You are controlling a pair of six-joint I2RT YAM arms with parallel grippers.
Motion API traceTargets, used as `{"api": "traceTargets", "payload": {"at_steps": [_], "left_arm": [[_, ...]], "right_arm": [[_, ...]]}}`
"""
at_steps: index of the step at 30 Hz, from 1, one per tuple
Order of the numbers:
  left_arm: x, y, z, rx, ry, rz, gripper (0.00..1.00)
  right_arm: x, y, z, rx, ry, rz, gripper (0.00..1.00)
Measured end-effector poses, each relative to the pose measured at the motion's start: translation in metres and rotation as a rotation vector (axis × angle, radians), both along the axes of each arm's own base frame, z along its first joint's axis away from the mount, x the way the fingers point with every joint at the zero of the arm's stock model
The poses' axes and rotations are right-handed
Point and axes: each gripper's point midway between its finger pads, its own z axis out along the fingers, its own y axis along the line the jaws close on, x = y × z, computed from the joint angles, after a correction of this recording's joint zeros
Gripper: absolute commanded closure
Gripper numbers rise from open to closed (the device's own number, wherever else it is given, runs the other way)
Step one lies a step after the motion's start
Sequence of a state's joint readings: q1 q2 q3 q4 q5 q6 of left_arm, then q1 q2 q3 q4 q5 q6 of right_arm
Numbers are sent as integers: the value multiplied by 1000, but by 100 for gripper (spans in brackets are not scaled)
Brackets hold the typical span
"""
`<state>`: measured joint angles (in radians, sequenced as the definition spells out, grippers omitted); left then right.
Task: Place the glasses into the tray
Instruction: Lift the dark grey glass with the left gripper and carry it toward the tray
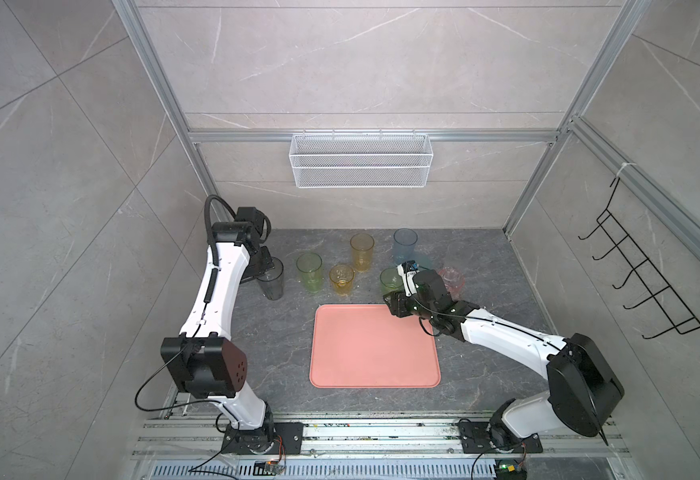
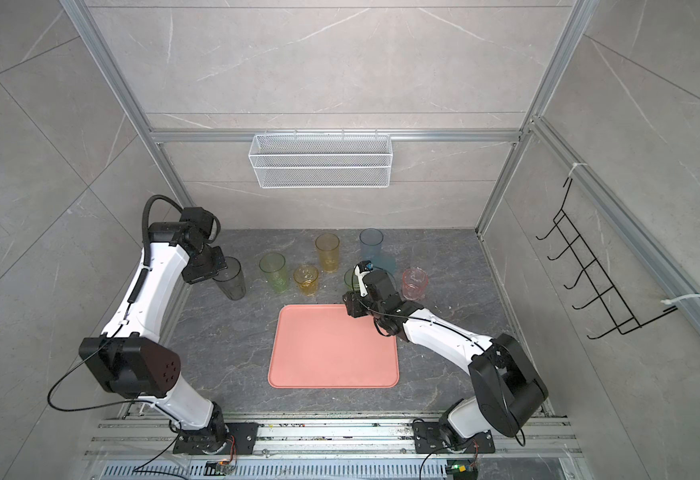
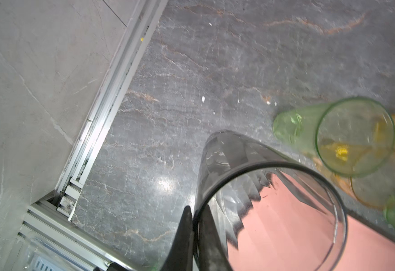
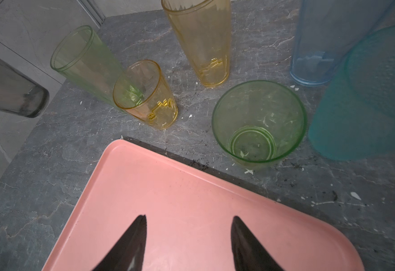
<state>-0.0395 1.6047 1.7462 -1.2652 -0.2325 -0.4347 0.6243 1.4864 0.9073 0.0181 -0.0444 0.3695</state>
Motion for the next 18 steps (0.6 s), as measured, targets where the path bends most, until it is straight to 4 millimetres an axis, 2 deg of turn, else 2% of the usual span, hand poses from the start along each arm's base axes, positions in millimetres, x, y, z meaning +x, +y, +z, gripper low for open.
{"api": "traceTargets", "payload": {"at_steps": [9, 18], "left_arm": [[-52, -24, -1, -98, 6, -105, 100], [-74, -60, -12, -129, 36, -229, 100]], "right_arm": [[2, 0, -1, -6, 0, -6, 41], [4, 2, -7, -12, 10, -5, 40]]}}
